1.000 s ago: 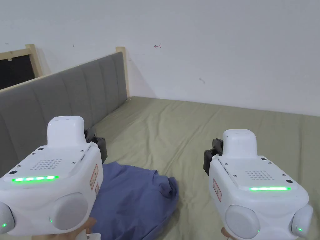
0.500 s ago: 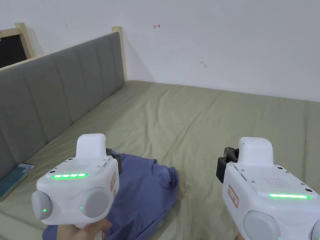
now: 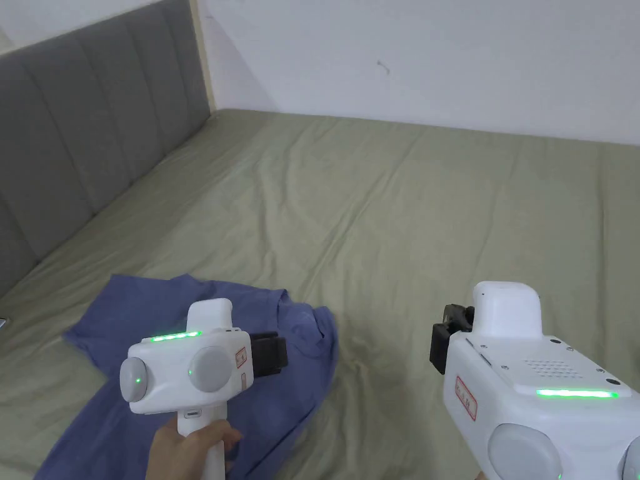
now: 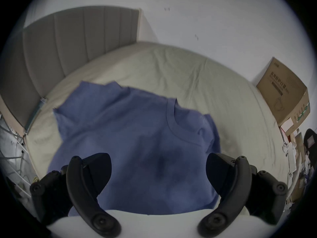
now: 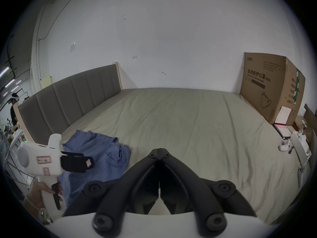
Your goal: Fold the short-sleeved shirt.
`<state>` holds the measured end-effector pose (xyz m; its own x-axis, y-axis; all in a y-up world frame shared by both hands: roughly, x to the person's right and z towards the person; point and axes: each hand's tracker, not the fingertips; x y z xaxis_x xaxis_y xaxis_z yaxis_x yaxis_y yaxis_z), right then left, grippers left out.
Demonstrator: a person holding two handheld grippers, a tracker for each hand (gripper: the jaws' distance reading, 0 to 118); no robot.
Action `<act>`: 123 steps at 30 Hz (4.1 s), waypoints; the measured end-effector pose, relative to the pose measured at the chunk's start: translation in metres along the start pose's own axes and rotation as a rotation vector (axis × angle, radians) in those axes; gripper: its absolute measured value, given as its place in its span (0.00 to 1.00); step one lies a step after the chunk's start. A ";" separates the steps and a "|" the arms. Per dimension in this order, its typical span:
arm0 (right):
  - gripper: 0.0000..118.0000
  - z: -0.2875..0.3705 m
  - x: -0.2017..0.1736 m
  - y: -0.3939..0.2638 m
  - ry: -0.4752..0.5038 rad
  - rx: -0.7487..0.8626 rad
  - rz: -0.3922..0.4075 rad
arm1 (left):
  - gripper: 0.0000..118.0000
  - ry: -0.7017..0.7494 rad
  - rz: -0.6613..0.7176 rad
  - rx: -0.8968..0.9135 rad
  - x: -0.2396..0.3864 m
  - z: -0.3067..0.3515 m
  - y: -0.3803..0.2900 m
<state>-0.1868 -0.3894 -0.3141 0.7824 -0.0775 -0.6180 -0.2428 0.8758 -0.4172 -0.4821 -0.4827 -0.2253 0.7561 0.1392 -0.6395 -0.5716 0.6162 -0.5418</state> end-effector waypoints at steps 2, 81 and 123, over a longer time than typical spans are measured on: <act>0.00 -0.006 0.001 -0.004 -0.003 -0.018 0.009 | 0.96 -0.003 -0.030 -0.039 0.003 -0.020 -0.003; 0.00 0.089 0.179 -0.038 -0.335 -0.059 -0.327 | 0.00 -0.404 -0.338 -0.160 0.229 0.043 -0.067; 0.72 -0.163 0.295 0.005 -0.177 -0.534 -0.209 | 0.06 -0.100 -0.152 -0.125 0.110 -0.010 0.053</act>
<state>-0.0503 -0.4857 -0.6071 0.9171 -0.1017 -0.3854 -0.2922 0.4861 -0.8236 -0.4324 -0.4424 -0.3303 0.8609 0.1324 -0.4912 -0.4791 0.5356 -0.6954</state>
